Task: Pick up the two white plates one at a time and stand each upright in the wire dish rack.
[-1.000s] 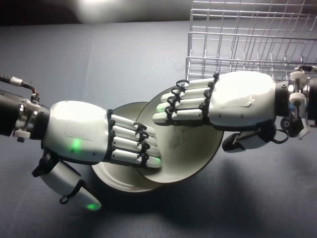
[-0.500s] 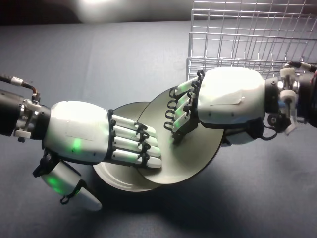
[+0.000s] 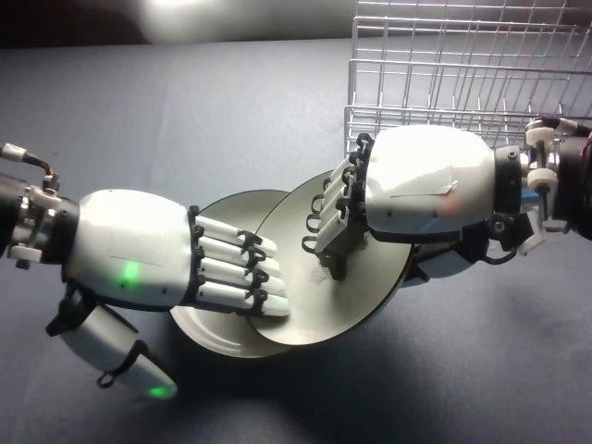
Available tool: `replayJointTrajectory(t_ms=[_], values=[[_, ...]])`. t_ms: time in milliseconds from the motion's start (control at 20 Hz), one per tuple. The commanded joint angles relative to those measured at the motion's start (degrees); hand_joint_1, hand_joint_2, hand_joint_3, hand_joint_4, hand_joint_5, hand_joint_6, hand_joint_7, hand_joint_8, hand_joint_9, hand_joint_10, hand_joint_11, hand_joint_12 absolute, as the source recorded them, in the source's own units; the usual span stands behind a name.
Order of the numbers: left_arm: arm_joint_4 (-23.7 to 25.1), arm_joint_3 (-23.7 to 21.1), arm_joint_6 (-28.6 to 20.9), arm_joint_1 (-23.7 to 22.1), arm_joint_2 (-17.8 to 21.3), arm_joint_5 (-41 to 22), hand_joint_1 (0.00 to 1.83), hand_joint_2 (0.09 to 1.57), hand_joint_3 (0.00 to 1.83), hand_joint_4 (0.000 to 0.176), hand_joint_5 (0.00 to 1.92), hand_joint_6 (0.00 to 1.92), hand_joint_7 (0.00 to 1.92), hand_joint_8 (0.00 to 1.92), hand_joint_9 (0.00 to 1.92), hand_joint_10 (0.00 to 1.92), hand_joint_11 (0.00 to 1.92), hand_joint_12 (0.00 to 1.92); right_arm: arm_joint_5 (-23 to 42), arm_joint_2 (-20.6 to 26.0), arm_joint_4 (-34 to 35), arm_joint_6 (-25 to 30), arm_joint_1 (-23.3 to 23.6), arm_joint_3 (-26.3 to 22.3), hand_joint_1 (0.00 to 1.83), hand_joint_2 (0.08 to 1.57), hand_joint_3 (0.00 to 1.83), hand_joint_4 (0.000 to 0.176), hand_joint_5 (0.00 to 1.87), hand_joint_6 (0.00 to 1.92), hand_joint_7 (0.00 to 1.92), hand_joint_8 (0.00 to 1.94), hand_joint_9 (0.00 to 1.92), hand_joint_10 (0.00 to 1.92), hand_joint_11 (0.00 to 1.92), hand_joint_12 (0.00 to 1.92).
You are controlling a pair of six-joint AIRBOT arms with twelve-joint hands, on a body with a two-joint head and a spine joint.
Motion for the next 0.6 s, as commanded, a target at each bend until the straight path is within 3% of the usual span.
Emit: replayJointTrajectory(t_ms=[0, 100, 150, 200, 300, 400, 450, 550], values=[[-2.6, -0.5, 0.1, -0.7, 1.4, -2.3, 0.00, 1.24, 0.00, 0.000, 0.00, 0.00, 0.00, 0.00, 0.00, 0.00, 0.01, 0.00, 0.9, 0.2, 1.7, 0.4, 0.3, 0.0, 1.50, 1.07, 0.00, 0.000, 0.98, 0.84, 1.04, 0.79, 1.07, 0.84, 0.87, 1.50], [-3.5, -2.0, -0.8, -2.2, 3.6, -2.9, 0.00, 1.24, 0.00, 0.000, 0.04, 0.01, 0.02, 0.01, 0.01, 0.00, 0.05, 0.02, 1.3, 0.3, 1.7, 0.4, 0.4, 0.0, 1.50, 1.07, 0.00, 0.000, 0.96, 0.86, 1.07, 0.76, 1.08, 0.85, 0.84, 1.52], [-3.9, -2.8, -1.7, -3.2, 5.1, -3.1, 0.00, 1.25, 0.01, 0.000, 0.01, 0.00, 0.00, 0.00, 0.00, 0.00, 0.01, 0.01, 1.7, 0.3, 1.7, 0.4, 0.7, 0.0, 1.49, 1.12, 0.00, 0.000, 0.84, 0.98, 0.98, 0.89, 0.97, 1.04, 0.69, 1.62], [-4.3, -3.6, -2.6, -4.1, 6.4, -3.5, 0.00, 1.26, 0.01, 0.000, 0.00, 0.00, 0.00, 0.00, 0.00, 0.00, 0.00, 0.00, 2.0, 0.3, 1.7, 0.4, 1.0, 0.0, 1.48, 1.14, 0.00, 0.000, 0.80, 1.03, 0.95, 0.92, 0.94, 1.10, 0.64, 1.66], [-4.3, -4.8, -4.2, -6.1, 8.7, -4.0, 0.00, 1.26, 0.01, 0.000, 0.00, 0.00, 0.00, 0.00, 0.00, 0.00, 0.00, 0.00, 3.1, 0.5, 1.7, 0.4, 1.9, -0.1, 1.49, 1.13, 0.00, 0.000, 0.81, 1.07, 0.96, 0.90, 0.95, 1.03, 0.68, 1.64], [-4.3, -6.2, -5.5, -7.8, 11.8, -4.2, 0.00, 1.27, 0.01, 0.000, 0.05, 0.02, 0.03, 0.01, 0.01, 0.00, 0.02, 0.01, 3.5, 1.4, 1.8, 0.5, 3.3, -1.0, 1.50, 1.05, 0.00, 0.000, 1.02, 0.78, 1.18, 0.54, 1.13, 0.77, 0.85, 1.50], [-4.3, -6.5, -5.8, -8.2, 12.6, -4.3, 0.00, 1.27, 0.01, 0.000, 0.03, 0.01, 0.01, 0.00, 0.00, 0.00, 0.01, 0.00, 3.4, 2.0, 2.4, 0.5, 3.7, -1.8, 1.42, 1.03, 0.00, 0.000, 1.04, 0.81, 1.20, 0.53, 1.13, 0.87, 0.91, 1.20], [-4.3, -7.4, -6.4, -8.9, 15.5, -4.5, 0.00, 1.27, 0.01, 0.000, 0.03, 0.00, 0.00, 0.00, 0.00, 0.00, 0.00, 0.00, 3.3, 3.7, 3.3, 0.5, 5.0, -4.1, 1.40, 1.05, 0.00, 0.000, 1.02, 0.87, 1.15, 0.64, 1.11, 0.92, 0.96, 1.02]])
